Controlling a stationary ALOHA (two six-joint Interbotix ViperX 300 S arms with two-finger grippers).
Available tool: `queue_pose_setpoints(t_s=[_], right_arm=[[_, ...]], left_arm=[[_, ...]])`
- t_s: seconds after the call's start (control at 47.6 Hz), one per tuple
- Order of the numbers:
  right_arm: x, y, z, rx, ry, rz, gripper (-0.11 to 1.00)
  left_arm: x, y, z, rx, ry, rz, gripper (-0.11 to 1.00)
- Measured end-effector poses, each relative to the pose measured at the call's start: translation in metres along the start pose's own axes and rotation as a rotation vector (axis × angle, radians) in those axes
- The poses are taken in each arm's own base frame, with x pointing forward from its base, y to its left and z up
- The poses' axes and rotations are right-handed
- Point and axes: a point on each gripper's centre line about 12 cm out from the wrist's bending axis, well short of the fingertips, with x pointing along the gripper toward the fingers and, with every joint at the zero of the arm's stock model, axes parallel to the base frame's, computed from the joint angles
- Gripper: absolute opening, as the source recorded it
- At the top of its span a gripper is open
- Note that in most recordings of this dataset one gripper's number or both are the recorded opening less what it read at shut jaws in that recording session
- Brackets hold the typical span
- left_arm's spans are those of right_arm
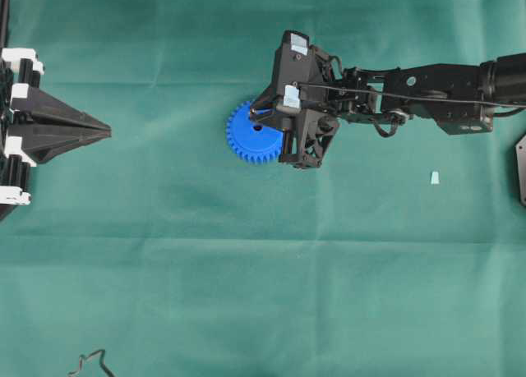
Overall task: Insert the shaft into the center hole of the gear.
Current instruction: 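Lower the shaft into the gear's center hole, adjusting alignment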
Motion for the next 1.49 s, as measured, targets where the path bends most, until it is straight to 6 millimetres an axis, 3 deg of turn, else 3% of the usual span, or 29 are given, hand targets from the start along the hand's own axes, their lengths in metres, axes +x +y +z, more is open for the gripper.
queue_pose_setpoints(t_s=[0.273, 0.525, 1.491], right_arm=[[-0.001, 0.0, 0.001, 0.0, -0.003, 0.001, 0.17], [-0.014, 0.002, 0.014, 0.0, -0.045, 0.007, 0.17], [-0.001, 0.002, -0.009, 0.033, -0.018, 0.005, 0.17]], left_arm=[[0.0, 0.0, 0.0, 0.0, 0.0, -0.002, 0.02], [0.0, 0.0, 0.0, 0.0, 0.0, -0.002, 0.02], [0.0, 0.0, 0.0, 0.0, 0.0, -0.002, 0.02]])
